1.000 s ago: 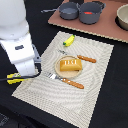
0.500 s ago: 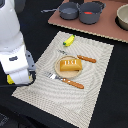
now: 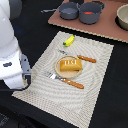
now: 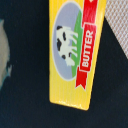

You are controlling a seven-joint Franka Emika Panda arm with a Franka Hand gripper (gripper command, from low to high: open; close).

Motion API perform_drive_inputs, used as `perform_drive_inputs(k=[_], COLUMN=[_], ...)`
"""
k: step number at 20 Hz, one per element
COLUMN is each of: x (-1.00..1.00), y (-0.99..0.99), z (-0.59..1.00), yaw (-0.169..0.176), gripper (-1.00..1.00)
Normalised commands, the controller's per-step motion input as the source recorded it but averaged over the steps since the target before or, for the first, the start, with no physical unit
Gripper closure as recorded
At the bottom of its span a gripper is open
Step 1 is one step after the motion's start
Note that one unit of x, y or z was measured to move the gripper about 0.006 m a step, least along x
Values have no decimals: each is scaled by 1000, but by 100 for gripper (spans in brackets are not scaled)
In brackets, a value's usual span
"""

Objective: Interact with the objects in diverse but meaningful ways.

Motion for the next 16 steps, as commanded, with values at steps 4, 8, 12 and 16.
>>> perform_drive_inputs(k=[4, 8, 12, 16], x=[-171, -189, -201, -229], y=[73, 83, 52, 5], z=[-231, -233, -171, -119], yaw=[25, 26, 25, 26], gripper=[-100, -100, 100, 100])
